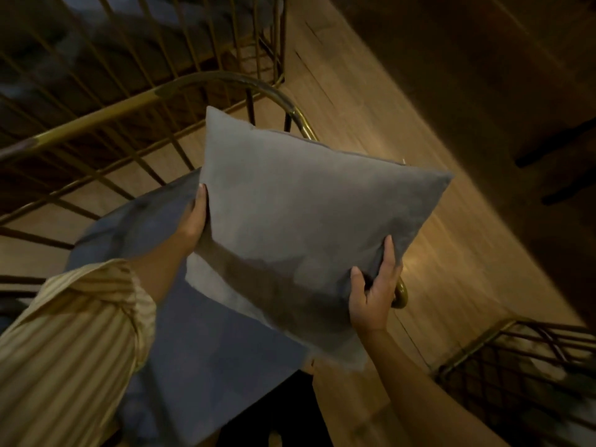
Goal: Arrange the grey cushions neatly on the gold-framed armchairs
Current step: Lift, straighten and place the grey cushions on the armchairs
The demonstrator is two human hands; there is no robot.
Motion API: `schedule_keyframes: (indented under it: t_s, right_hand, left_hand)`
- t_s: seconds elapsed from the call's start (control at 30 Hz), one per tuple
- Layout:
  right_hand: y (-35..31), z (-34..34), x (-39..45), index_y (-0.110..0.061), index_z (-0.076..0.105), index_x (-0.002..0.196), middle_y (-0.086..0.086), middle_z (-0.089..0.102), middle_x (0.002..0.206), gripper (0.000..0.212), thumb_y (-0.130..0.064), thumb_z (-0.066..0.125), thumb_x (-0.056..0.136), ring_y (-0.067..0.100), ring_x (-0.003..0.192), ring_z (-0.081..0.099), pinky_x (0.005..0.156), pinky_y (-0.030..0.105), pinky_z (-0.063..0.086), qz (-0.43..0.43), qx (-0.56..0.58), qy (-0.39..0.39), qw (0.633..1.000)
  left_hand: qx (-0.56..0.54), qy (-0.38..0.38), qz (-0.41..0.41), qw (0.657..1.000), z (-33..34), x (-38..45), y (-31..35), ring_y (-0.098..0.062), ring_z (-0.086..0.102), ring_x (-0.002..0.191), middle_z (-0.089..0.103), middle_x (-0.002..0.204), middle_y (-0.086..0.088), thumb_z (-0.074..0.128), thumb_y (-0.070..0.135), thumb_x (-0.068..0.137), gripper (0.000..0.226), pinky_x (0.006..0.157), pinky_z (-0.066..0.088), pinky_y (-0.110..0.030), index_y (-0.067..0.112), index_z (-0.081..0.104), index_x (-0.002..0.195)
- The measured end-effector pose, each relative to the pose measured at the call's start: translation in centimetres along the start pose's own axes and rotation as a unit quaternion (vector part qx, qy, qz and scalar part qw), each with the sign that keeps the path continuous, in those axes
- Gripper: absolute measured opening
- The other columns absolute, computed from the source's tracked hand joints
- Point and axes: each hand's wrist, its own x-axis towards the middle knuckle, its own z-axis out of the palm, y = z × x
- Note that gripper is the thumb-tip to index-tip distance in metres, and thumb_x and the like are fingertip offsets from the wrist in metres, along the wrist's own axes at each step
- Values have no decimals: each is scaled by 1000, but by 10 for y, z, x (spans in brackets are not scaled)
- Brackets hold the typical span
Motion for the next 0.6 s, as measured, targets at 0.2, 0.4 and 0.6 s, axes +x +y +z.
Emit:
schedule_keyframes:
  t_s: [0.2,0.4,0.6]
  right_hand:
    - [-39,15,0,-18,27,154,5,34,155,73,-42,55,92,-5,138,28,110,6,21,-32,26,-88,995]
    - [-58,52,4,-23,29,154,12,42,150,72,-31,62,92,19,138,37,105,0,24,-67,22,-208,976]
    - [-52,92,0,-30,27,154,4,33,158,72,-42,59,90,23,145,32,115,34,31,-71,-14,-320,945]
  left_hand:
    - [-21,76,38,996,-46,-142,-5,-31,38,141,40,154,-10,37,80,83,93,116,31,-45,17,35,151]
    - [-104,160,-42,981,-97,-193,-65,-37,35,141,33,158,-11,49,66,88,87,115,30,-51,20,20,156]
    - [-169,192,-123,959,-110,-237,-135,-38,30,144,27,161,-11,47,74,83,97,116,24,-53,19,15,157]
